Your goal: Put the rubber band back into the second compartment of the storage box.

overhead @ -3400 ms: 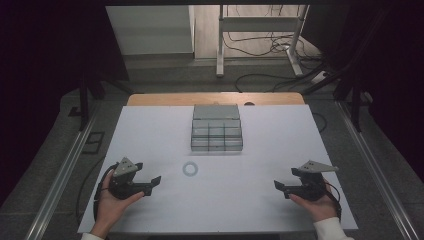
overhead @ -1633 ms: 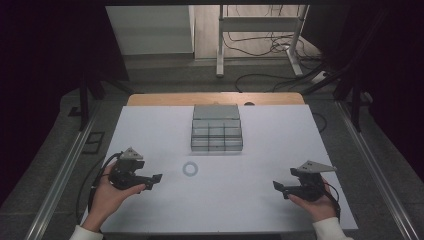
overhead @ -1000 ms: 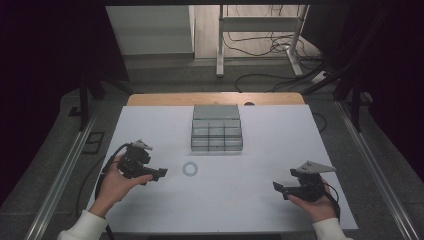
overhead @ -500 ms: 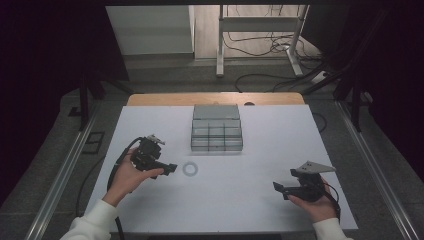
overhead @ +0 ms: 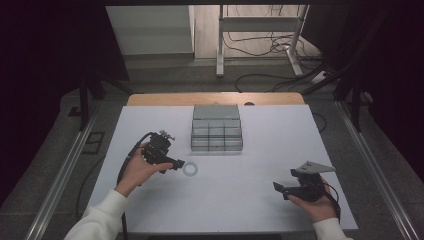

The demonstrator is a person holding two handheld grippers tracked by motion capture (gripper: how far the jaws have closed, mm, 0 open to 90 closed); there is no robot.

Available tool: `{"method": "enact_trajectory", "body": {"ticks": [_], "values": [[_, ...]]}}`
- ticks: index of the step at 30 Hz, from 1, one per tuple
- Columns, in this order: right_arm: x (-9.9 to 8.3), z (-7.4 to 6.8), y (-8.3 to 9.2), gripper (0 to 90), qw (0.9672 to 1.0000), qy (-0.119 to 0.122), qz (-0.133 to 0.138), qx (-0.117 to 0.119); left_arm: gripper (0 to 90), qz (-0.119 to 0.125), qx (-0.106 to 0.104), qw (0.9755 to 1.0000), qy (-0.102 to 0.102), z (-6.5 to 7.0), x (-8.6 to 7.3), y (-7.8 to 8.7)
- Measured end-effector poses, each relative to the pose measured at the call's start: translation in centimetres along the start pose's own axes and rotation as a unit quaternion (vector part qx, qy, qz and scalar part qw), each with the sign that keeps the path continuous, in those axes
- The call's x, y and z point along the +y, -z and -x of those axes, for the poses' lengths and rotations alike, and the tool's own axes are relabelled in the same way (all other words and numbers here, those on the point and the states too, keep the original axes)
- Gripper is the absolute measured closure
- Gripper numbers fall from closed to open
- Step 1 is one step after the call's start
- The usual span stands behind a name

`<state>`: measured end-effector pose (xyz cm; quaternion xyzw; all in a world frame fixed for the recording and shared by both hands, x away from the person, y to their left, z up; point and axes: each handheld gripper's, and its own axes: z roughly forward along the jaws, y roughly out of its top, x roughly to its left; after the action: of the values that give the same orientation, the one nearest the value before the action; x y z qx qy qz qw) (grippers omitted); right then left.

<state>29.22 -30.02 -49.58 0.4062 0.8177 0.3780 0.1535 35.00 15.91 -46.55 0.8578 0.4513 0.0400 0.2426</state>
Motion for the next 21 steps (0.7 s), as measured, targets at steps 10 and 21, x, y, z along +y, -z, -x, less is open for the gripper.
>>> {"method": "enact_trajectory", "body": {"ticks": [10,21], "values": [[0.0,0.0,-0.1,15.3,1.0,0.002,-0.003,0.0,19.7,-0.016,-0.005,0.9998,-0.006,0.5,1.7,-1.7],[-0.1,0.0,-0.1,15.3,1.0,0.0,-0.005,-0.001,22.9,-0.039,-0.002,0.9992,-0.006,0.6,2.0,-3.8]]}}
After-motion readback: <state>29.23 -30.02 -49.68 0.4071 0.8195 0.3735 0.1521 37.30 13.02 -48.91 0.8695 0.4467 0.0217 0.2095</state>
